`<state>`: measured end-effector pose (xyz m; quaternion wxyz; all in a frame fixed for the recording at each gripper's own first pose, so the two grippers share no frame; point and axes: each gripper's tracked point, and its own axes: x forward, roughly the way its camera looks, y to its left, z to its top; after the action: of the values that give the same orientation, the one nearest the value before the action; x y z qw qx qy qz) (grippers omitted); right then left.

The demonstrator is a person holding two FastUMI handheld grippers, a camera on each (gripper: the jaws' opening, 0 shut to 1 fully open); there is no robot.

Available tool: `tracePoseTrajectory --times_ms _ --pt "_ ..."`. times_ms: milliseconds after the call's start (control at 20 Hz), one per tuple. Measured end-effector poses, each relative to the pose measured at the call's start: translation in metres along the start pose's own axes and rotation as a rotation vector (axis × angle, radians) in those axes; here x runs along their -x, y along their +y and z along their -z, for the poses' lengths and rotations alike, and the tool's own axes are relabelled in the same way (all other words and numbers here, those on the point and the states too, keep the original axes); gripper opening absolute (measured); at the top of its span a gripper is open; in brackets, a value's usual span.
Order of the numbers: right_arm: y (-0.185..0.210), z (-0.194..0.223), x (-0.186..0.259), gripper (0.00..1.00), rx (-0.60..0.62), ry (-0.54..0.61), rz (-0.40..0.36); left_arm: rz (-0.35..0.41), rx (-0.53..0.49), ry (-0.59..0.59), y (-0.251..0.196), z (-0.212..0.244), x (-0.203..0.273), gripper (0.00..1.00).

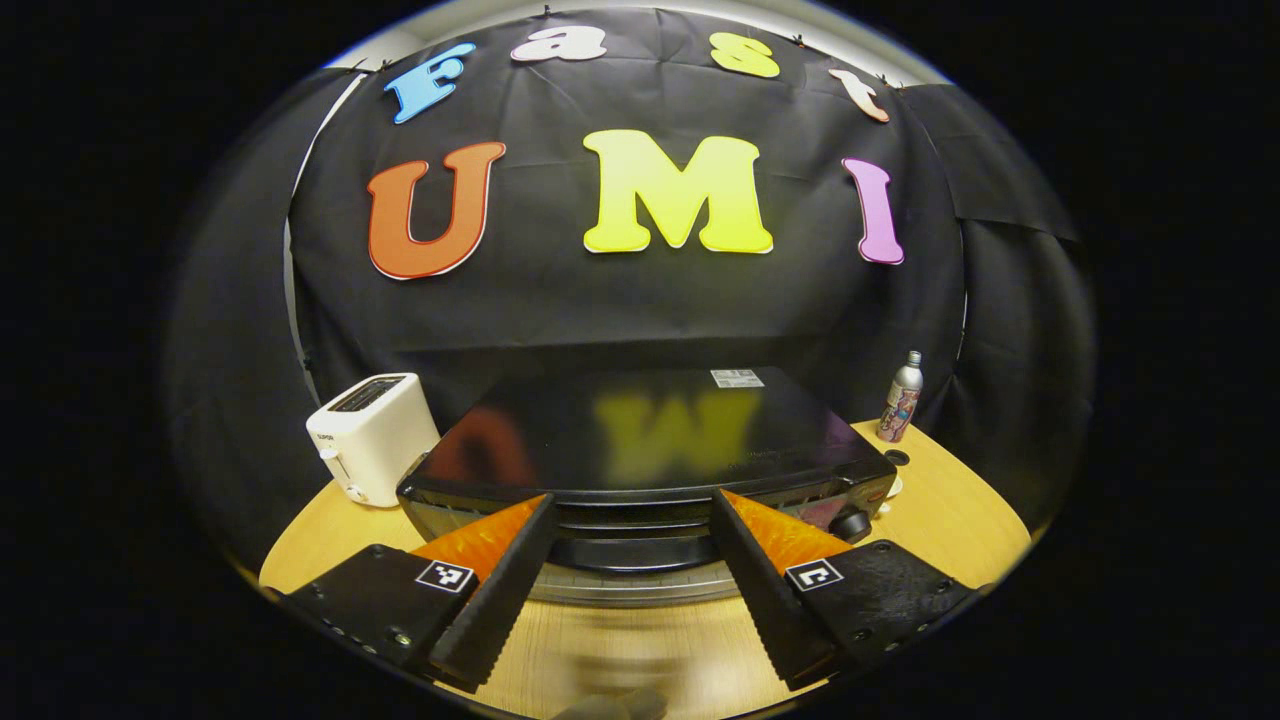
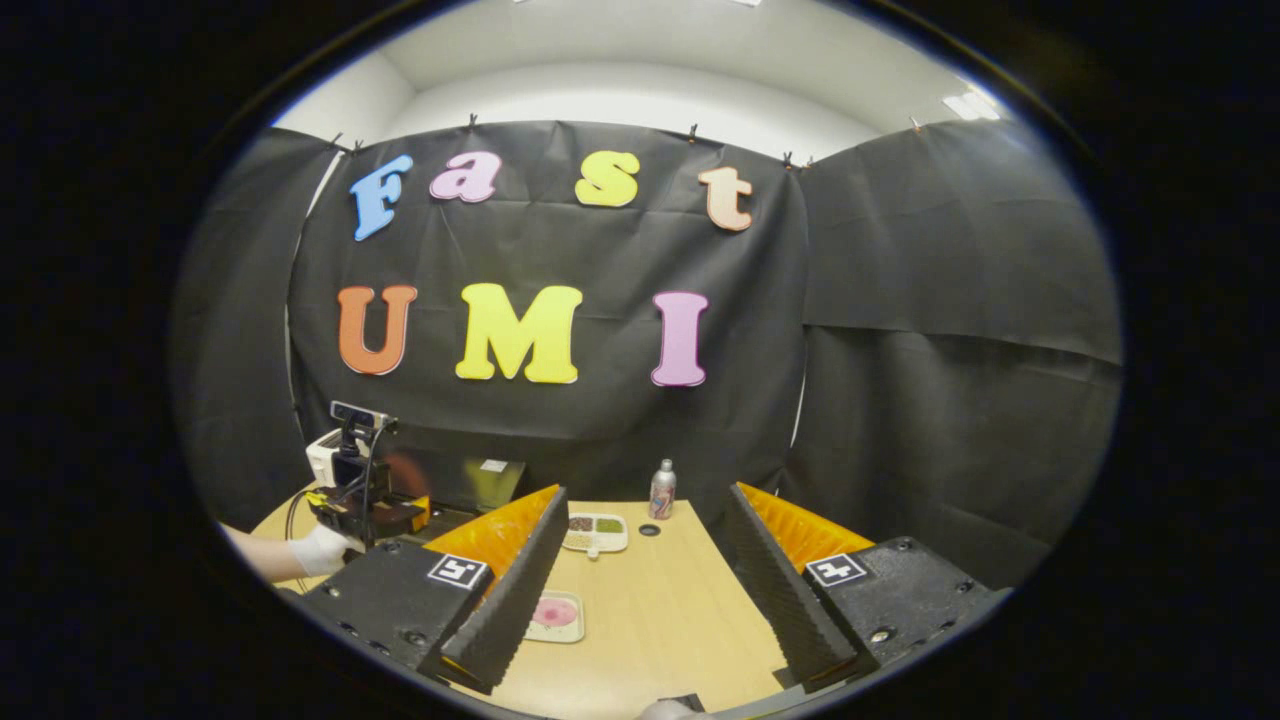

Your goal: Open the electric oven with the left hand, put the food in, and close the electric oven.

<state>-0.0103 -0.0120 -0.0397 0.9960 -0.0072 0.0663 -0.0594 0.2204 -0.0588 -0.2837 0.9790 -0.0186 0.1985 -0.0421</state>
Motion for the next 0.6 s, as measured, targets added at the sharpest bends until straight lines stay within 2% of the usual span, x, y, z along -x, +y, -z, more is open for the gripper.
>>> tracePoseTrajectory --times_ms 300,600 --pt "0.005 0.007 0.015 0.96 0.044 0.005 -0.021 0.012 0.002 0.027 -0.002 0.018 0.026 0.98" --pt "0.008 0.014 0.033 0.96 0.038 0.011 -0.042 0.013 0.001 0.070 -0.003 0.043 0.051 0.98"
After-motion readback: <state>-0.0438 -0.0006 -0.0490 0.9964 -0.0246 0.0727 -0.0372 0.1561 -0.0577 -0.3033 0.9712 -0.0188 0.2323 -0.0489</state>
